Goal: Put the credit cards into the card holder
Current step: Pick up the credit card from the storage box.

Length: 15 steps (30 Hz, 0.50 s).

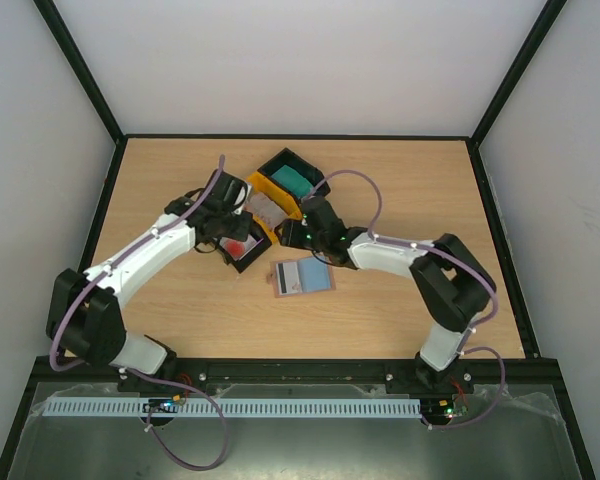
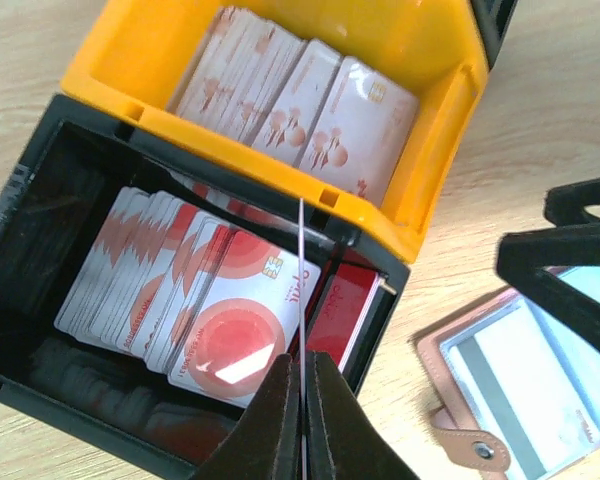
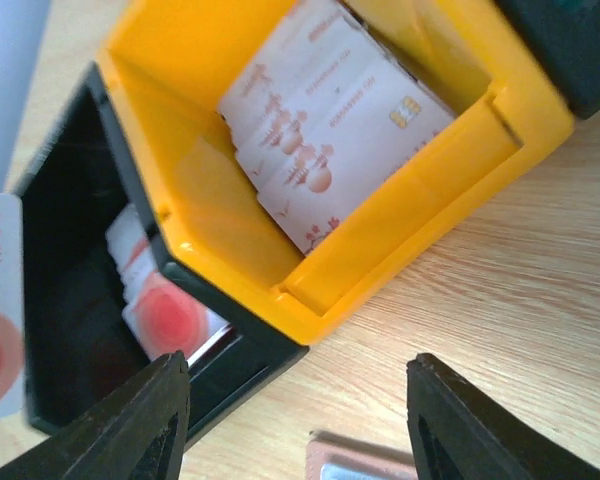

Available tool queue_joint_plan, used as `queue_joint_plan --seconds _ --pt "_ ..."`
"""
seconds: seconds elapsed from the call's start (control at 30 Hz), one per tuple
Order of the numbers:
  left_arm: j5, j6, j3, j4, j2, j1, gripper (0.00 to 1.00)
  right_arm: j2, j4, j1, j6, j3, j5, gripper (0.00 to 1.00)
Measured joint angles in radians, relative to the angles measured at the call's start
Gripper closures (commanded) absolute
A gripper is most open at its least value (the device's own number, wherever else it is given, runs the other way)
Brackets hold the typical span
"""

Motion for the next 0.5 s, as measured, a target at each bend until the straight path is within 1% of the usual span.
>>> queue_joint_plan --seconds 0.13,0.27,0.4,0.5 --pt "0.021 -0.030 -0.015 0.043 -0.059 0.000 0.98 -0.123 0.006 -0.023 0.001 -0.061 -0.014 0.37" --pt "0.125 -0.101 -0.077 0.163 -0.158 0.000 0.98 -0.269 0.020 -0.046 0.004 -0.151 -0.034 0.37" --pt "0.252 -0.261 -0.220 0.363 -0.256 -0.009 0.98 -0.402 0.017 -0.055 0.024 -0.255 -0.028 0.36" --pt "0.300 -0.409 -0.342 0.505 -0.286 -0.038 0.98 -0.464 -0.023 -0.055 0.032 -0.311 0.006 0.36"
